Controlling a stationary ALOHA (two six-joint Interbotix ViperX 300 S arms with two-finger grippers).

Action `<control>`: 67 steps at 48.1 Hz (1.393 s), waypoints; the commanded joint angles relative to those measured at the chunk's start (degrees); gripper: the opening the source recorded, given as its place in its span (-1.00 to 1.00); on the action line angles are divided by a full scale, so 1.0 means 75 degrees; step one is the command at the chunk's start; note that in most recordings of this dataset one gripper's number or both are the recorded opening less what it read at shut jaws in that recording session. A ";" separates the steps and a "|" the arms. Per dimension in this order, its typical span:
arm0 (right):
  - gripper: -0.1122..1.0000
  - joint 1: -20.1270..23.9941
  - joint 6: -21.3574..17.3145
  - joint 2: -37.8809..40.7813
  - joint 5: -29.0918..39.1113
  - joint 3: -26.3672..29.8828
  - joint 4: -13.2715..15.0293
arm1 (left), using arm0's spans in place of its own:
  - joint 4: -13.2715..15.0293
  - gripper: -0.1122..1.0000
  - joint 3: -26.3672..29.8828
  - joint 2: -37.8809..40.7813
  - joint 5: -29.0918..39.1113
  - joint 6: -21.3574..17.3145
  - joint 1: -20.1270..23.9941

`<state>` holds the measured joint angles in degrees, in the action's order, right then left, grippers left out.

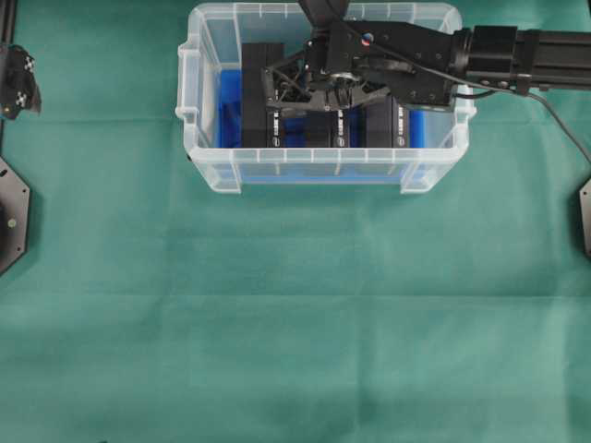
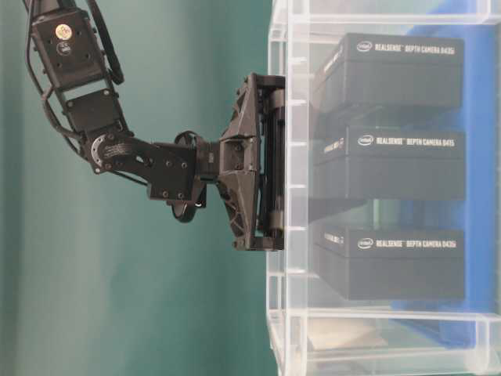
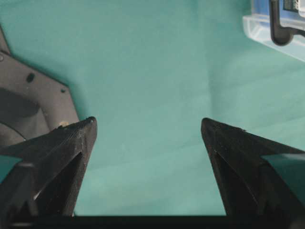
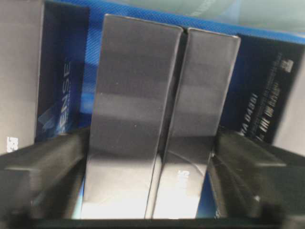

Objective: Take out the box from the case.
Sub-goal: 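Lower the open right gripper around the middle black box, then close the right gripper on the middle box and lift it upward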

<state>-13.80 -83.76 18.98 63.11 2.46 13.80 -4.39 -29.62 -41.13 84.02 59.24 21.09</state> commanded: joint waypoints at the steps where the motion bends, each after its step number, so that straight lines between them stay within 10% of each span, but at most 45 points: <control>1: 0.41 0.0012 -0.0105 -0.0129 0.0012 0.0070 0.0047 | -0.0023 0.82 0.0070 0.0000 -0.0023 0.0000 0.0023; 28: 0.41 0.0070 -0.0375 -0.0258 0.0070 0.0234 0.0082 | -0.0023 0.82 0.0082 0.0012 0.0012 -0.0012 0.0023; 67: 0.41 0.0023 -0.0281 -0.0891 0.2531 0.2273 0.0176 | -0.0012 0.82 0.0082 0.0000 0.0012 -0.0035 0.0023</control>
<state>-13.36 -86.04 15.64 80.42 16.35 14.59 -4.39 -29.71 -41.13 84.29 59.06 21.09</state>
